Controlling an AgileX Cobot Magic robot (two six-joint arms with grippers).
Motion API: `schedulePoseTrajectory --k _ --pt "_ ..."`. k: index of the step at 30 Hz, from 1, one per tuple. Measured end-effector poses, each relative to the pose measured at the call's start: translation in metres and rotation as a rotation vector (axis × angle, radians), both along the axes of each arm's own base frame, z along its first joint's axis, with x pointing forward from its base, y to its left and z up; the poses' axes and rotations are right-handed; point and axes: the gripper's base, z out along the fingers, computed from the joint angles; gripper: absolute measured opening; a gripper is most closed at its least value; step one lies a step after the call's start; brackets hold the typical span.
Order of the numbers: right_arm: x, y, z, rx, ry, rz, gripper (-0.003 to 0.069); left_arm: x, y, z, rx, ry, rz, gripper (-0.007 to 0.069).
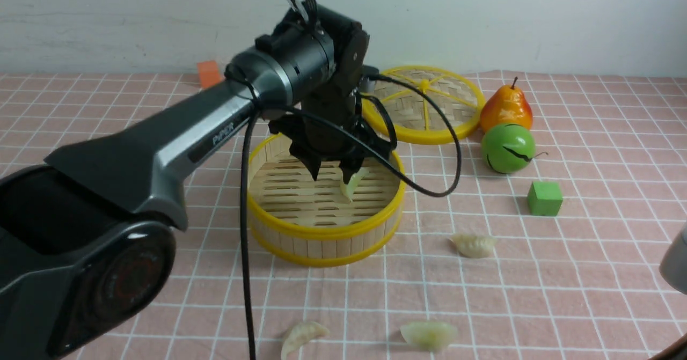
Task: Put the dumplings into the steamer on the table with the pink tablecloth.
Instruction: 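Place the dumpling into the bamboo steamer basket with the left gripper, then reach for and grasp a dumpling on the table with the left gripper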
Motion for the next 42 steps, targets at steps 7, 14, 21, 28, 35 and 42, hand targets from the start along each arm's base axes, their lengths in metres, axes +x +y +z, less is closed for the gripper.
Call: schedulePoseTrajectory --k 7,14,21,28,35,42 --pt "0.000 0.000 0.000 -0.010 -0.023 0.033 0.0066 -0.049 0.006 0.086 -0.180 -0.054 -0.125 0.0375" --pt "0.000 0.000 0.000 -0.013 -0.025 0.041 0.0074 -0.130 0.007 0.093 -0.088 0.014 -0.270 0.0375" --pt "0.000 0.001 0.001 -0.004 -0.045 0.071 0.0084 -0.182 0.005 0.028 0.090 0.208 -0.374 0.0377" --pt "0.001 0.003 0.002 0.023 -0.055 0.065 0.0086 -0.174 0.022 -0.022 0.167 0.237 -0.349 0.0416" --pt "0.001 0.003 0.003 0.024 -0.057 0.065 0.0092 -0.160 0.015 -0.058 0.121 0.159 -0.359 0.0428" --pt "0.001 0.003 0.003 0.025 -0.058 0.065 0.0095 -0.152 0.009 -0.098 0.178 0.218 -0.369 0.0425"
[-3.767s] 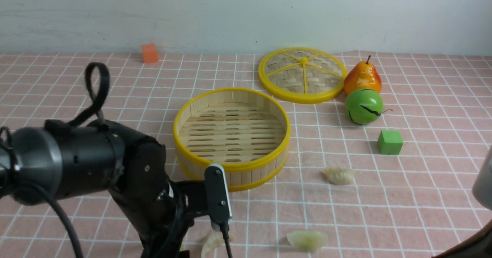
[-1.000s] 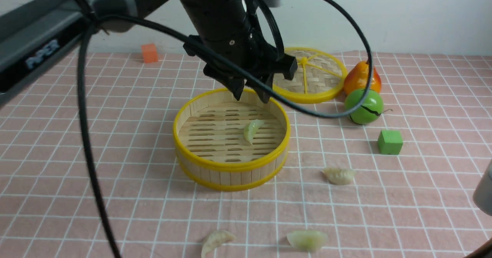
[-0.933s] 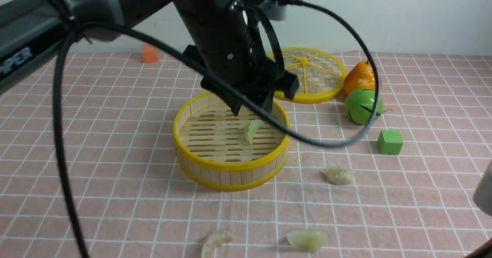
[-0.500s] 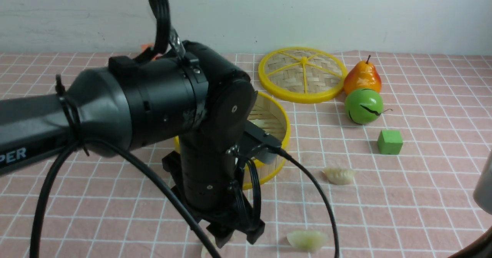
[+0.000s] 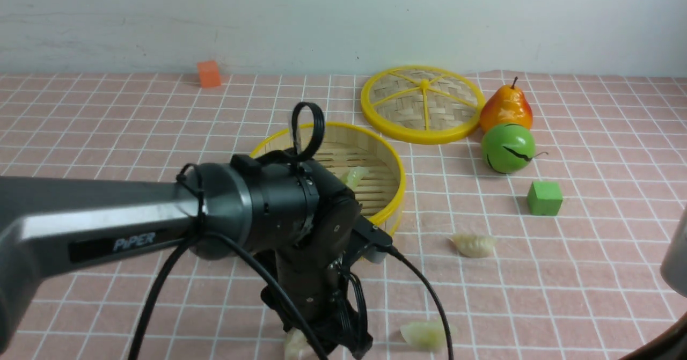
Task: Put the dumplings into the steamer on the table with the pink tablecloth.
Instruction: 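Reach for and grasp a dumpling on the table with the left gripper, then place the dumpling into the bamboo steamer basket with the left gripper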
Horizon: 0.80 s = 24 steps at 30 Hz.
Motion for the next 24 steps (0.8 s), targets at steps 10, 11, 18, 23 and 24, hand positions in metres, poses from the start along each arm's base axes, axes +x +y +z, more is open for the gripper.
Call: schedulePoseTrajectory --k 10,11,18,23,24 --pt "0.002 -0.001 0.000 -0.006 -0.025 -0.012 0.0096 0.001 -0.002 -0.004 0.024 0.033 0.065 0.0185" --pt "0.003 -0.001 0.000 -0.006 -0.028 -0.013 0.0096 0.003 -0.001 -0.001 0.038 0.034 0.077 0.0190" --pt "0.003 -0.001 0.001 -0.004 -0.033 -0.016 0.0102 0.020 -0.003 0.054 0.064 -0.094 0.086 0.0191" --pt "0.003 -0.001 0.000 -0.008 -0.036 -0.017 0.0105 0.055 0.006 0.113 -0.058 -0.244 0.215 0.0191" --pt "0.003 -0.001 0.001 -0.008 -0.037 -0.017 0.0105 0.065 0.012 0.122 -0.089 -0.263 0.253 0.0191"
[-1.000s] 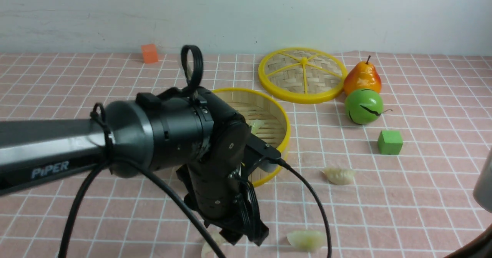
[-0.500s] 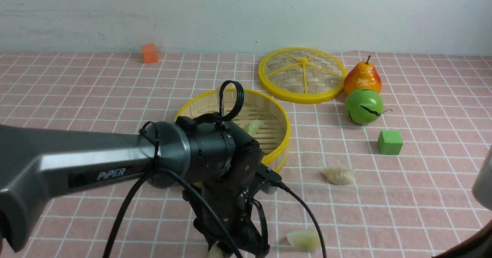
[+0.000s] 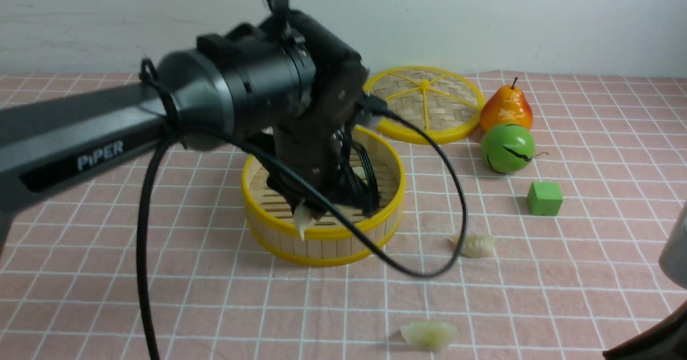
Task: Put the dumplings into the steamer on the table with the pink tablecloth.
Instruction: 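Place the dumpling into the bamboo steamer basket with the left gripper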
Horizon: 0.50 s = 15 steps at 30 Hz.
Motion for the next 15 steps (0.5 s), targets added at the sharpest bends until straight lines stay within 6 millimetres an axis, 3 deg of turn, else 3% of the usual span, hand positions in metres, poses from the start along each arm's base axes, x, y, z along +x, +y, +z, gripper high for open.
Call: schedulePoseTrajectory --k 1,3,7,10,15 --pt "0.000 0.000 0.000 0.000 0.000 0.000 0.0105 0.002 0.001 0.002 -0.010 -0.003 0.007 0.0191" --pt "0.000 0.000 0.000 0.000 0.000 0.000 0.0105 0.027 0.018 0.014 -0.084 -0.041 0.087 0.0191" --pt "0.000 0.000 0.000 0.002 -0.004 -0.002 0.0105 0.057 0.034 0.005 -0.134 -0.042 0.163 0.0191" --pt "0.001 0.000 0.001 0.005 -0.010 -0.005 0.0105 0.082 0.040 -0.024 -0.154 -0.022 0.205 0.0191" --pt "0.001 0.000 0.001 0.006 -0.012 -0.007 0.0105 0.100 0.033 -0.067 -0.147 -0.003 0.201 0.0191"
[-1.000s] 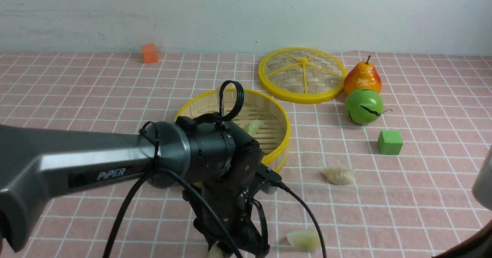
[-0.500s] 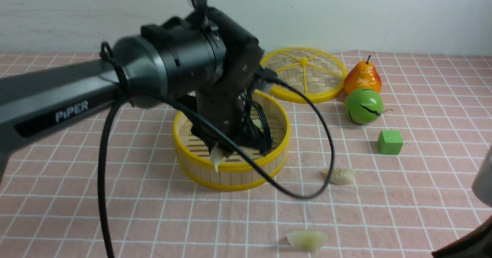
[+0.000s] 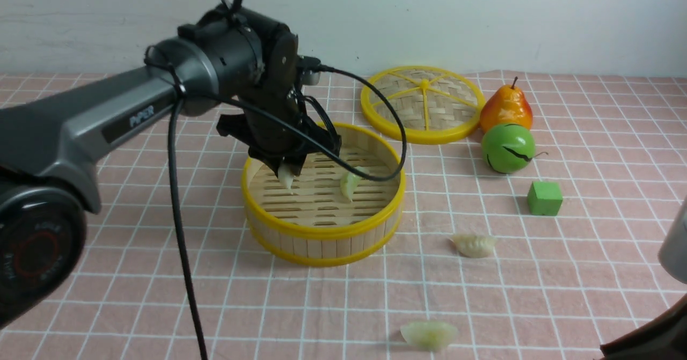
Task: Put the dumplings into the steamer on the table with the pink tablecloth.
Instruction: 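Place the dumpling into the bamboo steamer basket with the left gripper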
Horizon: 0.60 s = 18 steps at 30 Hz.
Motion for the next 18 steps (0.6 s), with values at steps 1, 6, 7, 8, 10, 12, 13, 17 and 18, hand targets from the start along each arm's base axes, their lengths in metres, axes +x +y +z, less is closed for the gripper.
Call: schedulePoseTrajectory --k 1,6,7,8,10,12,13,17,18 --pt "0.000 0.000 0.000 0.000 0.000 0.000 0.0105 0.001 -0.001 -0.005 0.001 0.003 -0.001 0.0191" --pt "0.000 0.000 0.000 0.000 0.000 0.000 0.0105 0.008 -0.004 -0.029 0.008 0.022 0.000 0.0195" --pt "0.000 0.000 0.000 0.000 0.000 0.000 0.0105 0.008 -0.004 -0.029 0.008 0.021 0.001 0.0206" --pt "0.000 0.000 0.000 0.000 0.000 0.000 0.0105 0.008 -0.004 -0.029 0.008 0.021 0.001 0.0217" --pt "0.000 0.000 0.000 0.000 0.000 0.000 0.0105 0.008 -0.004 -0.028 0.010 0.020 0.003 0.0272" --pt "0.000 0.000 0.000 0.000 0.000 0.000 0.0106 0.010 -0.004 -0.024 0.017 0.025 0.006 0.0327" --pt "0.000 0.000 0.000 0.000 0.000 0.000 0.0106 0.010 -0.004 -0.023 0.018 0.025 0.007 0.0332" --pt "0.005 0.001 0.004 -0.021 -0.008 0.002 0.0087 0.011 -0.003 0.022 0.031 0.027 0.028 0.0414" --pt "0.009 0.001 0.007 -0.034 -0.013 0.003 0.0078 0.009 -0.002 0.041 0.024 0.007 0.031 0.0419"
